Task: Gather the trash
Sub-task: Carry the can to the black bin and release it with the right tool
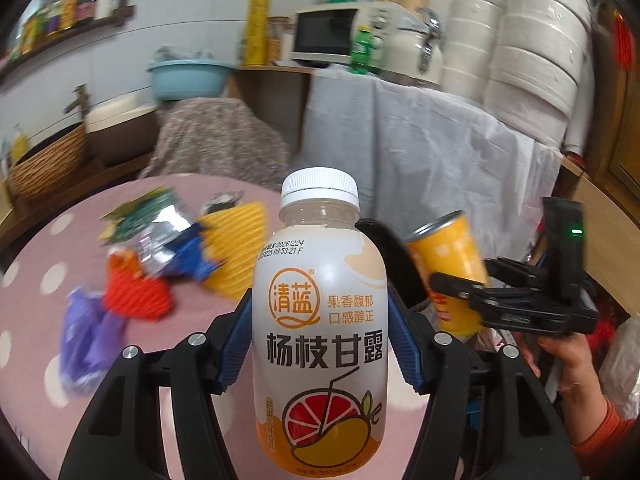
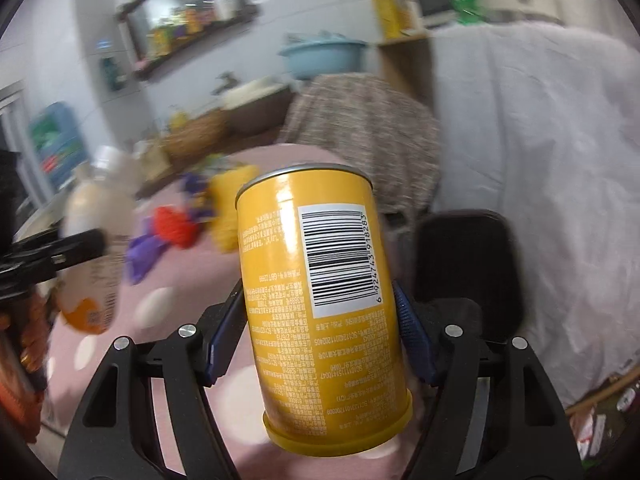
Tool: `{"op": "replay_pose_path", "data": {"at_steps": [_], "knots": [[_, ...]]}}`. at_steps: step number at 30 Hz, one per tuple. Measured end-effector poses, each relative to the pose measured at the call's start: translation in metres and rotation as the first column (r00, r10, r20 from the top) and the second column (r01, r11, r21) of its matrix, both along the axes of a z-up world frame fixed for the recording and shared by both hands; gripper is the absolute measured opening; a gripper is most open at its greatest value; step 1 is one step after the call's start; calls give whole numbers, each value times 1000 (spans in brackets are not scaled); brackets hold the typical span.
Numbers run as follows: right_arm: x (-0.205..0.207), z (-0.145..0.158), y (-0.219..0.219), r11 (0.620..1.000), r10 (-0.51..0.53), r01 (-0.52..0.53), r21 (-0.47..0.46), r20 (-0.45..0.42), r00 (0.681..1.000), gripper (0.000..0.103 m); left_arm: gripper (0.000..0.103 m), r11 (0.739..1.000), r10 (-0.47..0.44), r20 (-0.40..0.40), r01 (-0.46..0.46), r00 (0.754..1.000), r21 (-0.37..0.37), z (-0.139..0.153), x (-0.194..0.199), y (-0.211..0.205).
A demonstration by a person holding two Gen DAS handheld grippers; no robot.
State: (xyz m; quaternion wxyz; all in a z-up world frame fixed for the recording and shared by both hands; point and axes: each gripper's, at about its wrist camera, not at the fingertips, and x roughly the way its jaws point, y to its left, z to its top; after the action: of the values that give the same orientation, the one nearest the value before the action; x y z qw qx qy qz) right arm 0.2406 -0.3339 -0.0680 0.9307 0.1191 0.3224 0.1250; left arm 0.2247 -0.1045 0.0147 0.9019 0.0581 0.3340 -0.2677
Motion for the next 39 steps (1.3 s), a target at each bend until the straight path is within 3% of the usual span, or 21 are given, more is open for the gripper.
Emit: {"op": "replay_pose_path", "data": {"at_steps": [3, 8, 14, 19, 25, 27, 30, 34, 39], "knots": [[40, -28, -37, 996, -84, 83, -23, -99, 991, 70, 61, 998, -60, -21, 59, 998, -11, 2, 22, -41], [115, -83, -81, 984, -170, 176, -5, -284, 944, 70, 61, 994, -102, -32, 102, 994, 23, 1, 58, -102], [184, -161, -99, 976, -200, 217, -19, -465, 862, 70, 61, 994, -88, -98, 94, 991, 55, -22, 103, -145], [224, -217, -104, 974, -209, 222, -53, -602, 770, 70, 61, 993, -68, -116, 79, 991, 93, -35, 129, -160], [251, -257, -96, 978, -203, 178, -110, -706, 679, 70, 61, 989, -43, -163, 65, 986, 132, -54, 158, -179], [258, -260, -93, 979, -200, 167, -117, -722, 662, 70, 61, 988, -35, -184, 61, 982, 139, -60, 169, -186], [263, -258, -95, 982, -182, 155, -104, -723, 667, 78, 61, 986, -17, -194, 48, 981, 158, -68, 183, -194], [253, -248, -104, 980, -178, 188, -63, -700, 691, 79, 61, 984, 10, -226, 30, 974, 173, -78, 202, -203], [205, -215, -111, 974, -181, 224, -4, -602, 777, 80, 61, 972, 60, -287, 10, 956, 236, -103, 230, -220]]}}
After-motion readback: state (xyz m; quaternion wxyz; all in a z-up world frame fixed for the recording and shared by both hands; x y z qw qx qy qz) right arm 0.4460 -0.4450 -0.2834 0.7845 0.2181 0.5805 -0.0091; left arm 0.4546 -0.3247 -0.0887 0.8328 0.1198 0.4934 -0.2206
